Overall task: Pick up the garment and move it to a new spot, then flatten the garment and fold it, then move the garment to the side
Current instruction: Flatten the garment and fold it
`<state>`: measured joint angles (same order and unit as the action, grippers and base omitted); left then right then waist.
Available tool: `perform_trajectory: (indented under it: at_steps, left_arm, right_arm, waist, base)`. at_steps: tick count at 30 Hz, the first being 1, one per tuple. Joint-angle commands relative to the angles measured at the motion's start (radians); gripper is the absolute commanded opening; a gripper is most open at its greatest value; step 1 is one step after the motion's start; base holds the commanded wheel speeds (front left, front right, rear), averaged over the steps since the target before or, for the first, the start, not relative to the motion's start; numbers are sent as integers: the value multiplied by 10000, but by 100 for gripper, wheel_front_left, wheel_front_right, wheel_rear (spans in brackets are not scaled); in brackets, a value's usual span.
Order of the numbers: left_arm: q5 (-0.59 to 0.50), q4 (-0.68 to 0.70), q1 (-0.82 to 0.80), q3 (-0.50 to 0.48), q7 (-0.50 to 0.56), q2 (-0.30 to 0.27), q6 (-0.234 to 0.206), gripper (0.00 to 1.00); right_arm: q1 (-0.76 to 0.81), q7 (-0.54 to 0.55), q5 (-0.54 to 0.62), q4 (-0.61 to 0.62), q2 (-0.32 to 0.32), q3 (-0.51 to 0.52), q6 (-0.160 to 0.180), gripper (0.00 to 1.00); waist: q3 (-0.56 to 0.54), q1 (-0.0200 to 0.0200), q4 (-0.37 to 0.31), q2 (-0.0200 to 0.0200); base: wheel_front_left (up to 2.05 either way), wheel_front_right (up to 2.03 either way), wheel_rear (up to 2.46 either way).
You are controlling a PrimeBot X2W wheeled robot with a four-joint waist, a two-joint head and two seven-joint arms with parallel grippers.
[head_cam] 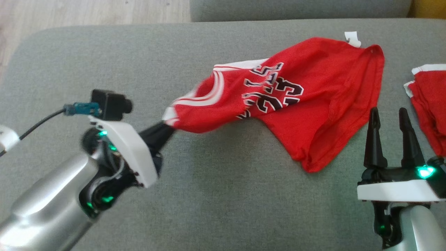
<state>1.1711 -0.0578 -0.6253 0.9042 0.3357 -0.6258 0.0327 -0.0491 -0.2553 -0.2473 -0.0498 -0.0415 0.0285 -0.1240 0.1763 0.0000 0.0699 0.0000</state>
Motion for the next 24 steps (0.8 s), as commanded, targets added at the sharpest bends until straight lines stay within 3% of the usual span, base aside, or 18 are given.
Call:
perform_trajectory:
  at_steps: [1, 4, 9, 15, 23, 24]
  left_arm:
    - [486, 756, -358, -550, 164, -386, 162, 0]
    - [1700, 1928, -202, -838, 478, -245, 331, 0]
    - [2977, 2531, -144, -1652, 325, -94, -192, 0]
    - [2030, 388, -287, -1796, -271, -388, -1042, 0]
    - [26, -2960, -910, -977, -1169, -125, -915, 0]
    - [-113, -3285, -984, -960, -1338, -21, -985, 44]
  right_arm:
    - [-142, -65, -55, 257, -87, -176, -67, 100]
    - [-107, -65, -36, 240, -87, -173, -67, 100]
    - [-195, -65, -27, 287, -87, -287, -67, 100]
    - [-415, -65, 23, 323, -87, -387, -67, 100]
    - [-739, -65, 150, 389, -87, -531, -67, 100]
    - [-754, -65, 169, 385, -87, -539, -67, 100]
  waist:
    - [-65, 0, 54, 0]
    - [-108, 0, 102, 0]
    - [39, 0, 41, 0]
    - [547, 0, -285, 0]
    - [1228, 0, -717, 0]
    - [1262, 0, -722, 0]
  base:
    - [0, 0, 0]
    - [0, 0, 0]
    - [0, 0, 0]
    - [0, 0, 0]
    - [0, 0, 0]
    - [0, 0, 0]
